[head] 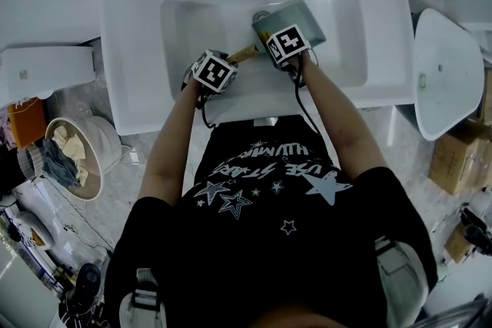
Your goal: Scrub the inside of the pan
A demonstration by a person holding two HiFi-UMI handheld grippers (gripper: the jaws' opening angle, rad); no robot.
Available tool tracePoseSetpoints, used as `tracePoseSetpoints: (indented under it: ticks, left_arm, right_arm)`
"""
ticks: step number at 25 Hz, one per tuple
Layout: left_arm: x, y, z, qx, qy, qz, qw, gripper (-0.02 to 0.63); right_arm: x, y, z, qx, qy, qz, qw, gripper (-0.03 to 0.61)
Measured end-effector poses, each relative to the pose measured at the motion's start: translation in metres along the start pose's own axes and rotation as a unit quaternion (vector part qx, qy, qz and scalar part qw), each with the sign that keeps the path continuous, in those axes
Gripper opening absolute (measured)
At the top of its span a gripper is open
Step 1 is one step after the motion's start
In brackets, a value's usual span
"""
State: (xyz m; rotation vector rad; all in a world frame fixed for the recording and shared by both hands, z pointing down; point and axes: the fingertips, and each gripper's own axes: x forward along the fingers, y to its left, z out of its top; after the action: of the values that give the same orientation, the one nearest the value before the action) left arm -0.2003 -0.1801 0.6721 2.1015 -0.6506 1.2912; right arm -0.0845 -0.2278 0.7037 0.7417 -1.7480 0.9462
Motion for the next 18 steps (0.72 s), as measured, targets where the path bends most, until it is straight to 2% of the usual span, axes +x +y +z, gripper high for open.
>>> tracePoseSetpoints:
  ticks: [7,11,18]
  left_arm:
    - [0.000,0.001,0.001,0.001,-0.003,0.004,1.0000,0.141]
    - [0.000,0.002,0.001,0.002,-0.002,0.006,1.0000,0.141]
    - [0.000,0.001,-0.001,0.004,0.001,0.009,0.9999,0.141]
  right_arm:
    - [-0.016,-0.015,0.007,0.021,-0.039,-0.016,0.999,0.087]
    - [-0.034,-0.055,0.006,0.022,-0.040,-0.066,0.997,0.087]
    - [-0.055,-0.105,-0.017,0.013,-0.007,-0.158,0.987,0.087]
